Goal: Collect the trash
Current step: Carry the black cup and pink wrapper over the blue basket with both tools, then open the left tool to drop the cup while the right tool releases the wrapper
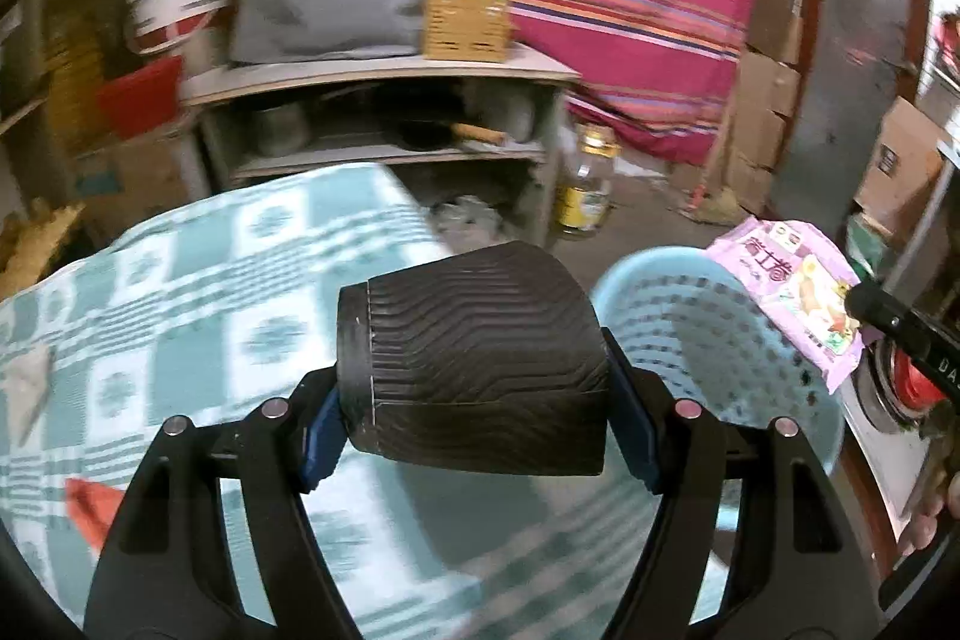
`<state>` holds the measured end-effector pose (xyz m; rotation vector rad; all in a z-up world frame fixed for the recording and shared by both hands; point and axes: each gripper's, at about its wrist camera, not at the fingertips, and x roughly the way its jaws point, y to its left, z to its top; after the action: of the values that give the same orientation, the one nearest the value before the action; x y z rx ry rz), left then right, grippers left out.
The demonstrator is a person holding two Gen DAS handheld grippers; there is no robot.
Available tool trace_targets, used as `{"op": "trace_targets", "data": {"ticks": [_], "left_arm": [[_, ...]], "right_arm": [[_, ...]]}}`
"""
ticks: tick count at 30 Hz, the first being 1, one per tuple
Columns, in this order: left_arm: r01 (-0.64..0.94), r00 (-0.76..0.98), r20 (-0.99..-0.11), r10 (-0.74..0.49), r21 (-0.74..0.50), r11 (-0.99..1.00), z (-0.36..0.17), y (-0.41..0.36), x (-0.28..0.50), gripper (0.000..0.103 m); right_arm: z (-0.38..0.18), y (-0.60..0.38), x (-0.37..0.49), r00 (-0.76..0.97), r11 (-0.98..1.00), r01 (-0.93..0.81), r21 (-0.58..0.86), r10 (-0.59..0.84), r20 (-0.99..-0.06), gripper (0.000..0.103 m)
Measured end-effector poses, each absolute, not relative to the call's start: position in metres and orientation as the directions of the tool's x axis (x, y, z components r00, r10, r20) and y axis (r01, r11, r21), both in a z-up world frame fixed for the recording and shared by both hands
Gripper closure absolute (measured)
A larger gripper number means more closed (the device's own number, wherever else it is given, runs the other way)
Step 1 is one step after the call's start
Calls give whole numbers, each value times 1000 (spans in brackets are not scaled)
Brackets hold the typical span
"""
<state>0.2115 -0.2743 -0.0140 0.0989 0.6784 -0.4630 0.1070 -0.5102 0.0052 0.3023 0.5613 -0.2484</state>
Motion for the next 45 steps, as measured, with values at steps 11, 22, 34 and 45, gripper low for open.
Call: {"op": "trace_targets", "data": {"ticks": [11,22,34,45], "left_arm": [[550,648,-612,-454,-37,835,-29,-352,196,32],[539,658,-593,-463,-57,840,-30,-353,196,12],[461,720,-570,-396,-34,887,-16,-308,202,6],[370,764,-565,-313,-15,929,-2,-243,213,6]], "right_arm": [[-8,-554,90,798,897,377,230,-188,-573,100],[-13,-555,92,787,894,388,222,-197,-585,100],[-16,-537,111,786,904,361,228,-164,-596,100],[-31,-520,133,726,889,424,171,-221,-652,34]]}}
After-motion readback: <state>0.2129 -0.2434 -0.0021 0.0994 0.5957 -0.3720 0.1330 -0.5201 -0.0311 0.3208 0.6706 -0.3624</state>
